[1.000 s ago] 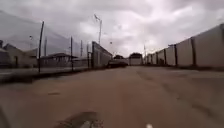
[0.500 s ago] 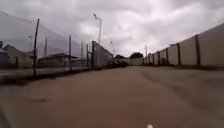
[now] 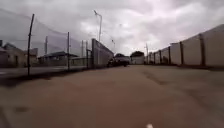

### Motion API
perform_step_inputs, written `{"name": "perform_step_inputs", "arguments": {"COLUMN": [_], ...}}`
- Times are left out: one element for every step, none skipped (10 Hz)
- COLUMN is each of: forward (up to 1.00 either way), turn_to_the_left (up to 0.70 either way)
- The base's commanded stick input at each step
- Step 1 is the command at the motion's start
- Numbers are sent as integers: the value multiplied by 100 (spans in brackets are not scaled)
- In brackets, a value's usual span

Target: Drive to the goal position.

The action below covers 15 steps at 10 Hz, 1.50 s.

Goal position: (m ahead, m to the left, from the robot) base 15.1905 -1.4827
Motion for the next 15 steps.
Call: {"name": "perform_step_inputs", "arguments": {"forward": [100,100,100,100,100,100,100,100,100,100,100,100,100,100,100], "turn_to_the_left": [0,0,0,0,0,0,0,0,0,-13,-36,-28,0,0,-6]}}
